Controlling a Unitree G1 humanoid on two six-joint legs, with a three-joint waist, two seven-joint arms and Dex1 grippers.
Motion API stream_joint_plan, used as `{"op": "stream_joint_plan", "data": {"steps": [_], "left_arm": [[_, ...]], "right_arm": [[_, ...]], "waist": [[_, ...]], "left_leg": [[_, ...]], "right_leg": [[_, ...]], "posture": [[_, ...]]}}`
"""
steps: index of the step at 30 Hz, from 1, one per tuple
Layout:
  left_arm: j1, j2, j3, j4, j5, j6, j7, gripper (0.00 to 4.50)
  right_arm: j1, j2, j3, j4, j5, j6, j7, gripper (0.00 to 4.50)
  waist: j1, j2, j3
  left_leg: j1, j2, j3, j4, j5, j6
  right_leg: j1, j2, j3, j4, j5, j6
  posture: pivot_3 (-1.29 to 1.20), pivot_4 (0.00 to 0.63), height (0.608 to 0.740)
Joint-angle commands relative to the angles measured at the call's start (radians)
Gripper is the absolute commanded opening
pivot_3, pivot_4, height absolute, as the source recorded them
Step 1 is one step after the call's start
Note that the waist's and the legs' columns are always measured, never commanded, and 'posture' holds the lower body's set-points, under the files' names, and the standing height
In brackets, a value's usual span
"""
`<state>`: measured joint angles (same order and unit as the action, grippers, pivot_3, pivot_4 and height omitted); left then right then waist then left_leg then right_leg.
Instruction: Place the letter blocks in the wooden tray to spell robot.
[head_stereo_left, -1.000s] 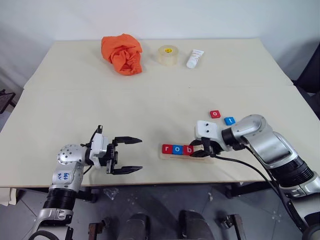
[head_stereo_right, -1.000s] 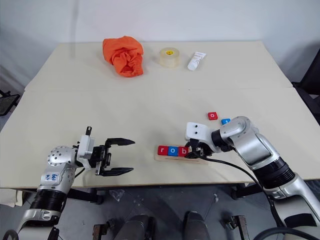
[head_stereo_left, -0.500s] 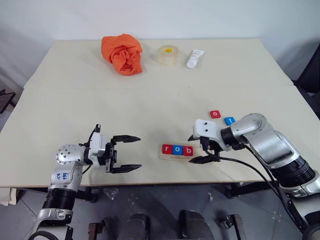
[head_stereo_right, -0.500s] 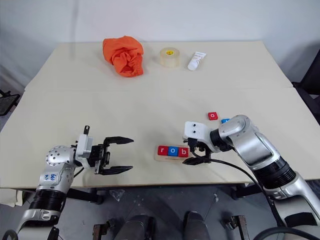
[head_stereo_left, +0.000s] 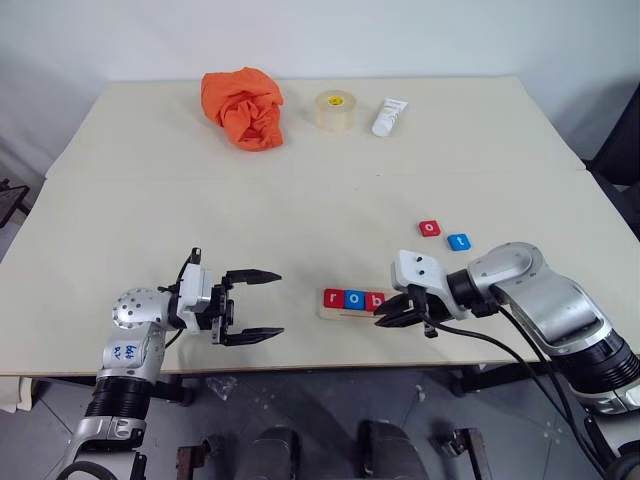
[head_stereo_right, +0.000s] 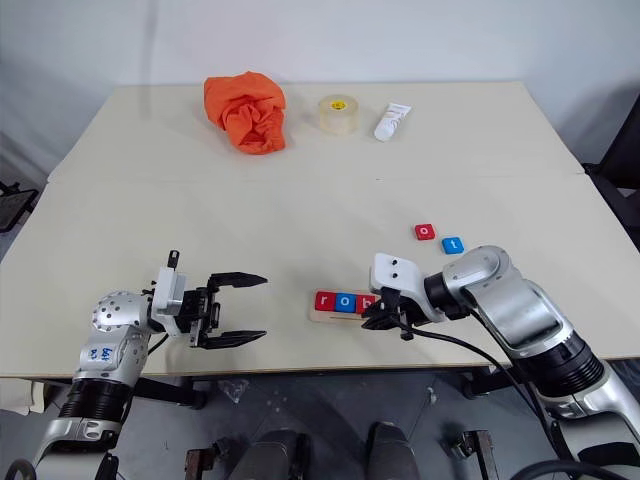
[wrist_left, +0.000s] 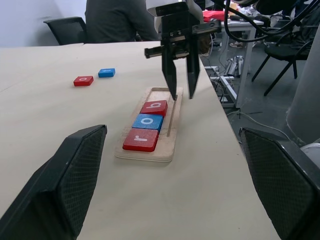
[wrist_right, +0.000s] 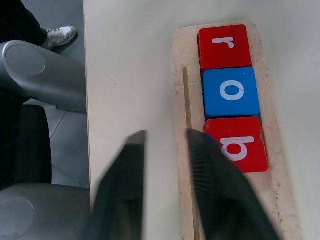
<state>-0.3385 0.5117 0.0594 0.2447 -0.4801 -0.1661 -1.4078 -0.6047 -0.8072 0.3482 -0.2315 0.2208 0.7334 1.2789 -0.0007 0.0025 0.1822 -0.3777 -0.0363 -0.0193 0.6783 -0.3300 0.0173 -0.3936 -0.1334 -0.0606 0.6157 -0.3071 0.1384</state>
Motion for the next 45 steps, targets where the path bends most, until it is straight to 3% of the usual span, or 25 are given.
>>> {"op": "stream_joint_plan", "data": {"steps": [1, 20, 31, 34, 45], "left_arm": [[0.008, 0.007, 0.017, -0.034, -0.012, -0.009, 0.009, 4.50], [-0.009, -0.009, 0.007, -0.011, -0.006, -0.022, 0.018, 4.50], [-0.008, -0.007, 0.009, -0.010, -0.009, -0.026, 0.014, 4.50], [-0.008, -0.004, 0.011, -0.004, -0.009, -0.027, 0.011, 4.50], [-0.007, 0.001, 0.014, 0.008, -0.011, -0.029, -0.003, 4.50]], "right_arm": [[-0.019, 0.012, 0.002, 0.027, -0.008, -0.037, -0.008, 0.03], [-0.012, 0.037, 0.013, 0.095, -0.056, -0.101, -0.048, 0.03], [0.007, -0.012, -0.093, -0.060, 0.099, -0.035, 0.017, 0.03], [0.042, -0.054, -0.173, -0.054, 0.162, -0.035, 0.047, 0.59], [0.141, -0.126, -0.402, 0.219, 0.128, -0.208, -0.049, 4.20]], "waist": [[0.000, 0.000, 0.000], [0.000, 0.000, 0.000], [0.001, 0.000, 0.000], [0.006, 0.000, 0.000], [0.004, 0.000, 0.000]], "left_leg": [[0.000, 0.000, 0.000, 0.000, 0.000, 0.000], [0.000, 0.000, 0.000, 0.000, 0.000, 0.000], [0.000, 0.000, 0.000, -0.001, 0.000, 0.000], [-0.001, 0.000, -0.001, -0.001, 0.000, 0.000], [-0.001, 0.000, 0.001, -0.001, -0.001, 0.001]], "right_leg": [[0.000, 0.000, 0.000, 0.000, 0.000, 0.000], [0.000, 0.000, 0.000, -0.001, 0.000, 0.000], [0.000, 0.001, -0.001, -0.002, 0.000, 0.000], [0.001, 0.000, -0.001, -0.003, 0.000, 0.000], [0.001, 0.000, -0.001, -0.004, 0.000, 0.001]], "posture": [[0.00, 0.150, 0.740], [0.00, 0.150, 0.740], [0.00, 0.150, 0.740], [0.00, 0.150, 0.740], [0.00, 0.150, 0.740]]}}
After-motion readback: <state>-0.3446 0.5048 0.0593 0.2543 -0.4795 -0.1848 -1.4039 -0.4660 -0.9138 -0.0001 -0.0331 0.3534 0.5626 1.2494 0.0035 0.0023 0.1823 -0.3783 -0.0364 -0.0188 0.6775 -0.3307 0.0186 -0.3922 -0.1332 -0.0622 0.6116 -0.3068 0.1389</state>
